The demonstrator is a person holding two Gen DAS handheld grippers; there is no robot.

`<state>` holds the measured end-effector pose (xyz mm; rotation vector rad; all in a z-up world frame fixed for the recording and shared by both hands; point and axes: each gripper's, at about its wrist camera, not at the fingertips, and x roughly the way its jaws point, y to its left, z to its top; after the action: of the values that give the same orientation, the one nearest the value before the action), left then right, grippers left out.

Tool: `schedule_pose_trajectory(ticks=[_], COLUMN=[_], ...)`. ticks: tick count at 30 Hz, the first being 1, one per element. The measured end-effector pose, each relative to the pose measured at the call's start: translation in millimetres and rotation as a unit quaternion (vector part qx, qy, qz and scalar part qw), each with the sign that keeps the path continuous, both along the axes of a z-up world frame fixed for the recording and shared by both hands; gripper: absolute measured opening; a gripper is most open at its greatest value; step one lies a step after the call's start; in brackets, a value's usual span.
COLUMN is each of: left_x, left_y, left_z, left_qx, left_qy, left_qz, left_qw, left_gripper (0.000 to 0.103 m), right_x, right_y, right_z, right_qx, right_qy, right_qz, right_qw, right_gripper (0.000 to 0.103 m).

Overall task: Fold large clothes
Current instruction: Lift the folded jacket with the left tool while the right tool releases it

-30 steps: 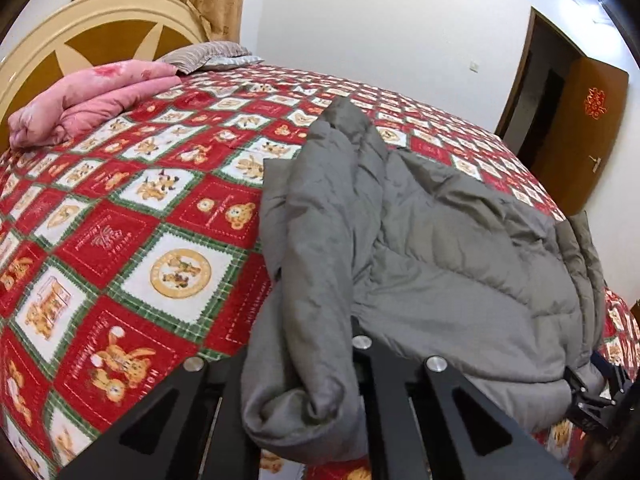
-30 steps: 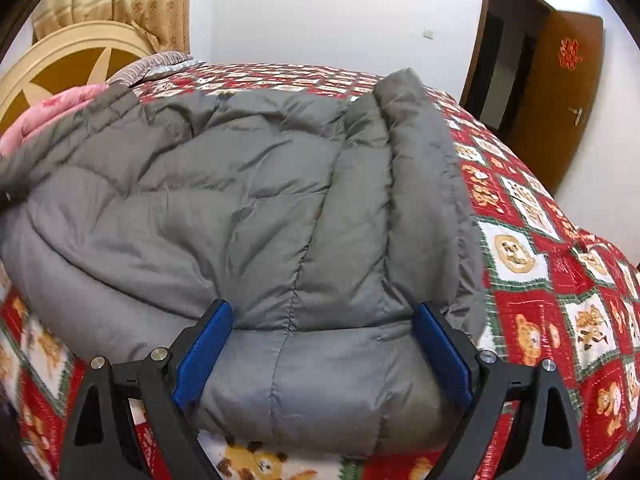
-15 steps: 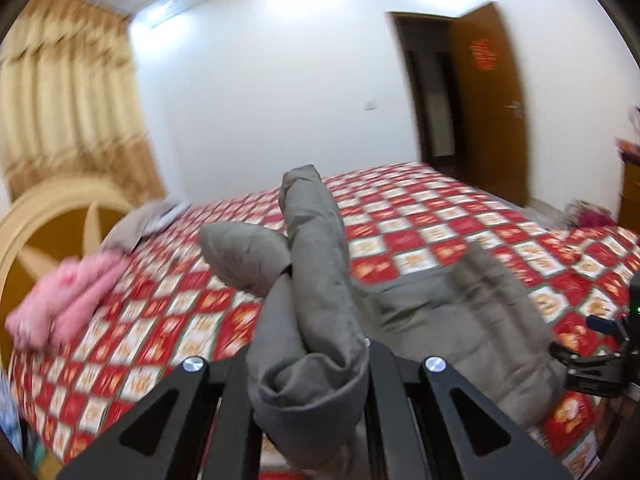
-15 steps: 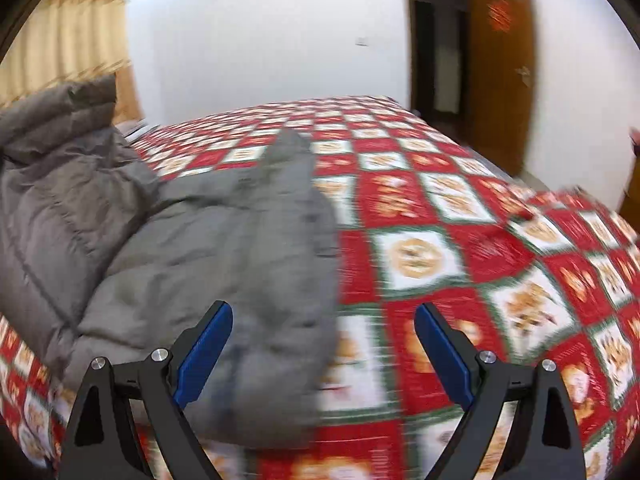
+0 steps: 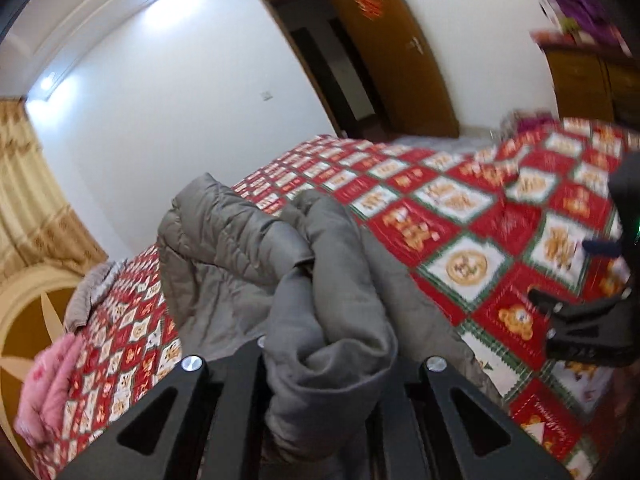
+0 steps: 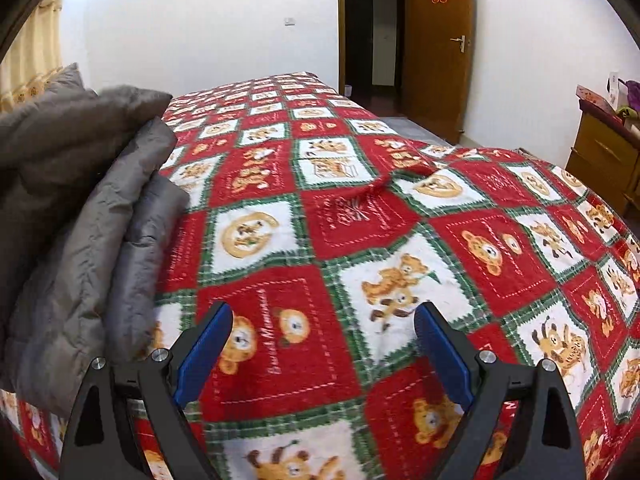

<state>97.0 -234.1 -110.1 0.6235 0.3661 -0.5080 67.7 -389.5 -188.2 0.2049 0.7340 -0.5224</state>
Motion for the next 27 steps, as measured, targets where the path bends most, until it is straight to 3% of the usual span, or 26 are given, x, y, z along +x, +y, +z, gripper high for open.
schedule_pose_trajectory(ticks=[6,14,16,18,20,23,27], left_x=[-11.9,-16.4,-20.8,-26.5,-35.3,-52.2,-54.7], left_y=[-10.4,-24.4,-27.2,-29.9,-34.2,-39.7,-36.3], left_z=[-12.6,-7.6,-4.0,0.0,4.4,13.4,27.3], left_qx=[0.023,0.033,0.035,0.035,0.037,0.042,0.038], left_qy=[0.001,-0.003,-0.008,-0.016,-0.036,-0.071,-0.078], left_qz=[-0.005,0.006,0.007,0.006,0.001,-0.012,-0.007], left_qw=[0.9997,0.9994,0.9993,0.9992,0.9987,0.9966,0.9962], left_gripper=[0.012,0.027,0.033,0.056,0.068,0.069,0.079], right_x=[-4.2,-11.1,-14.1,-16.0,-16.8,-17.5,-17.7], right_y=[-8.2,-20.2,-21.7,-23.3,-25.2,-27.2,-26.7], right_z=[-3.1,3.5,8.6,11.9,13.7,14.1,14.9], right_qx=[-0.005,-0.001,-0.002,-0.004,-0.001,0.001,0.0], right_qy=[0.003,-0.004,-0.011,-0.016,-0.019,-0.02,-0.022], right_qz=[-0.005,-0.015,-0.017,-0.019,-0.02,-0.021,-0.019], right_qw=[1.0,1.0,1.0,1.0,1.0,1.0,1.0], right_gripper=[0.092,0.092,0.092,0.092,0.092,0.092,0.092])
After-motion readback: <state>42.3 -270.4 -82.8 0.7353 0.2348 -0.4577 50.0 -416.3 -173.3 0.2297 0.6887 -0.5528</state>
